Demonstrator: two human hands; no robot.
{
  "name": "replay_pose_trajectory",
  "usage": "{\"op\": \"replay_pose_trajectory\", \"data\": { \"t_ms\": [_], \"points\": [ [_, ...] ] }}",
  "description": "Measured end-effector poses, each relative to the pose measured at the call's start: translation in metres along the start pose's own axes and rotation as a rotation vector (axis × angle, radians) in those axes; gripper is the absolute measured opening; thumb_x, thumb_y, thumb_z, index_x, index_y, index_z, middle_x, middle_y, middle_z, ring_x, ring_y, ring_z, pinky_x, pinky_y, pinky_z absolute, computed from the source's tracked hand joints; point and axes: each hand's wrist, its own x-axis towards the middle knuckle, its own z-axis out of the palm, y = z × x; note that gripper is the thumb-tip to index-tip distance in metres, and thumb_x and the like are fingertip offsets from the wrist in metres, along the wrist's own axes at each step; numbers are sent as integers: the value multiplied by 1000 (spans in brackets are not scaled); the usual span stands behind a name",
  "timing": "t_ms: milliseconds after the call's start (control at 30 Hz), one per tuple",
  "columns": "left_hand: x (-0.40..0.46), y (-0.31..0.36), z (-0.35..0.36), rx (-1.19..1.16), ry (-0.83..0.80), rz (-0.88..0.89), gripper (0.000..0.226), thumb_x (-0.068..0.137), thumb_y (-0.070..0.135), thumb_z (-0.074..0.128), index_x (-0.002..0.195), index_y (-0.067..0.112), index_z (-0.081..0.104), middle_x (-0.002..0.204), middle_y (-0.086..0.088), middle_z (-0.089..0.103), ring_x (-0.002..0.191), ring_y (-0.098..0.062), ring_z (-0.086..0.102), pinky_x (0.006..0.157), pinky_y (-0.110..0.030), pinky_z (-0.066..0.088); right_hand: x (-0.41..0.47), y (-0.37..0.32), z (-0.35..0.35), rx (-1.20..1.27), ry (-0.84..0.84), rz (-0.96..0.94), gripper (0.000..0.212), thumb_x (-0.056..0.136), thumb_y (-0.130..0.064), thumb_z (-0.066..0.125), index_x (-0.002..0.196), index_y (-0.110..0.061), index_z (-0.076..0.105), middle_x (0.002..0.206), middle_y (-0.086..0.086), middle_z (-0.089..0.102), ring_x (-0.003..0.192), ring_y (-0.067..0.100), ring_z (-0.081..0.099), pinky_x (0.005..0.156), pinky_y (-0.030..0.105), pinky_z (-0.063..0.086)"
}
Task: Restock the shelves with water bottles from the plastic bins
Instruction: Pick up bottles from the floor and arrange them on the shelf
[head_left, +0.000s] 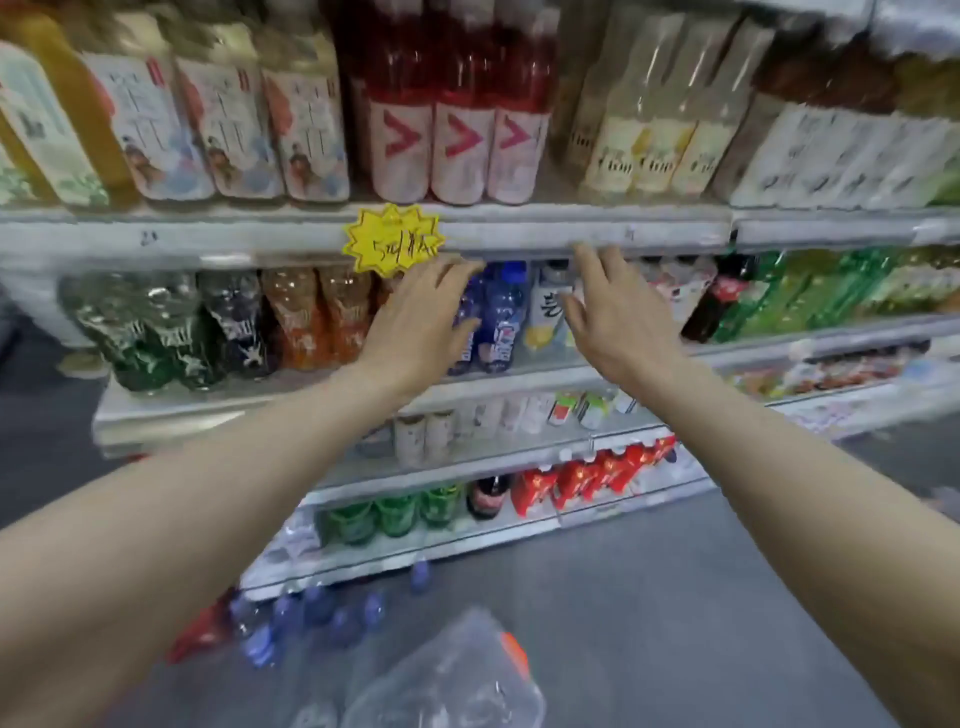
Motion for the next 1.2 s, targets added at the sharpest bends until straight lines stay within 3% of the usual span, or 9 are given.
{"op": "replay_pose_trajectory", "data": {
  "t_ms": [200, 467, 633, 800, 1000, 1200],
  "points": [
    [-110, -53, 89, -50, -188, -91, 52, 83, 18, 68, 132, 12, 52, 129, -9, 52, 116, -31, 50, 97, -38, 41, -100, -28, 130, 87, -148, 25, 56, 96, -39, 37, 139, -4, 43, 116, 21, 53, 92, 42, 56, 68, 47, 51],
    [-279, -154, 219, -75, -481, -226, 51, 80, 15, 70, 129, 13, 55, 126, -10, 55, 114, -31, 51, 98, -36, 38, -220, -91, 329, 285, -376, 188, 54, 93, -33, 43, 139, -7, 46, 122, 17, 55, 99, 39, 56, 76, 46, 53],
    [-378, -214, 310, -65, -583, -211, 42, 84, 31, 47, 120, 11, 57, 112, -9, 60, 102, -30, 55, 89, -35, 39, -284, -119, 451, 318, -500, 296, 54, 91, -34, 41, 135, -4, 52, 116, 17, 59, 93, 39, 58, 73, 42, 51],
    [-441, -265, 402, -47, -740, -240, 38, 81, 14, 67, 119, 13, 59, 115, -5, 58, 106, -28, 54, 88, -33, 34, -339, -131, 566, 343, -694, 405, 52, 97, -28, 50, 144, -9, 39, 124, 14, 51, 107, 38, 50, 79, 48, 50],
    [-494, -320, 503, -54, -820, -223, 38, 88, 26, 51, 122, 11, 57, 116, -11, 57, 107, -34, 53, 91, -46, 45, -364, -122, 686, 314, -782, 479, 55, 99, -28, 48, 149, -15, 29, 136, 11, 43, 116, 36, 47, 88, 47, 45],
    [-532, -345, 562, -57, -824, -118, 39, 92, 32, 42, 117, 7, 58, 108, -13, 58, 99, -33, 53, 89, -40, 41, -348, -117, 782, 374, -769, 565, 60, 97, -21, 50, 152, -21, 24, 149, 8, 33, 120, 37, 45, 94, 49, 44]
  ]
}}
